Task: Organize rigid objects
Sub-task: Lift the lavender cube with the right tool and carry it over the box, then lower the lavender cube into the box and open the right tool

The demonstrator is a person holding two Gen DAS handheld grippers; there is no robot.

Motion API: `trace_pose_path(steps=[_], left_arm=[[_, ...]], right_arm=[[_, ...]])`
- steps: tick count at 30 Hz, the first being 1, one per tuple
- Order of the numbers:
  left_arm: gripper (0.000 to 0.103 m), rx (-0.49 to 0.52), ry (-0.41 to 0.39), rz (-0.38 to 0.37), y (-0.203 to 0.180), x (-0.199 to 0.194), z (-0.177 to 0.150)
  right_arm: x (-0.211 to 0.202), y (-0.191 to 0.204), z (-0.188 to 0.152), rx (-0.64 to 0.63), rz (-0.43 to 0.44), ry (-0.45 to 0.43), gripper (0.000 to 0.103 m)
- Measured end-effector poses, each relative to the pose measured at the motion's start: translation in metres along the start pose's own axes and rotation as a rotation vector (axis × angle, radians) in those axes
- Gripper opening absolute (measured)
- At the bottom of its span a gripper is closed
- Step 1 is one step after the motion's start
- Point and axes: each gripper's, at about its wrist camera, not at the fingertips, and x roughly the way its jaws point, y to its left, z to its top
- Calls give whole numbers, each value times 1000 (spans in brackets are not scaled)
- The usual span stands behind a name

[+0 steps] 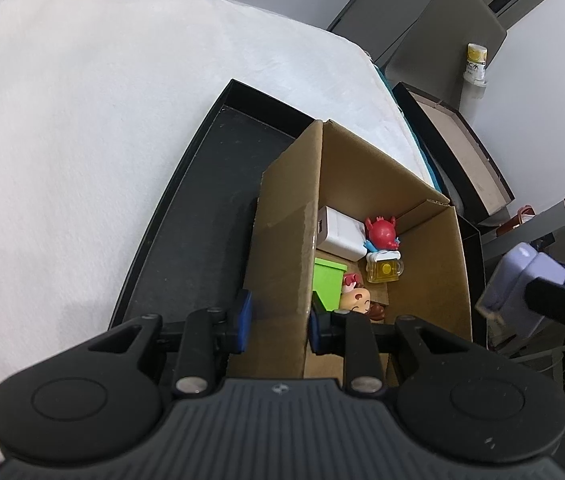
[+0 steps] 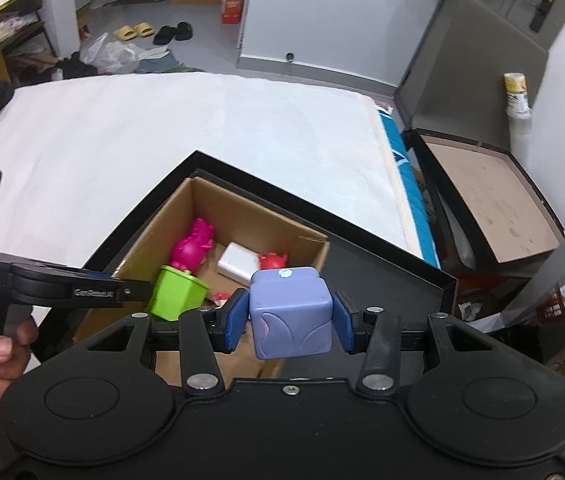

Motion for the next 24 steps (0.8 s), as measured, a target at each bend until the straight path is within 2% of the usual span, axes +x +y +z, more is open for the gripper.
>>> trace_pose_path(steps=[24], left_arm=[[26,-17,-3,-32,5,-4,1]], right_arm=[[51,44,-1,-85,-24,107,45]])
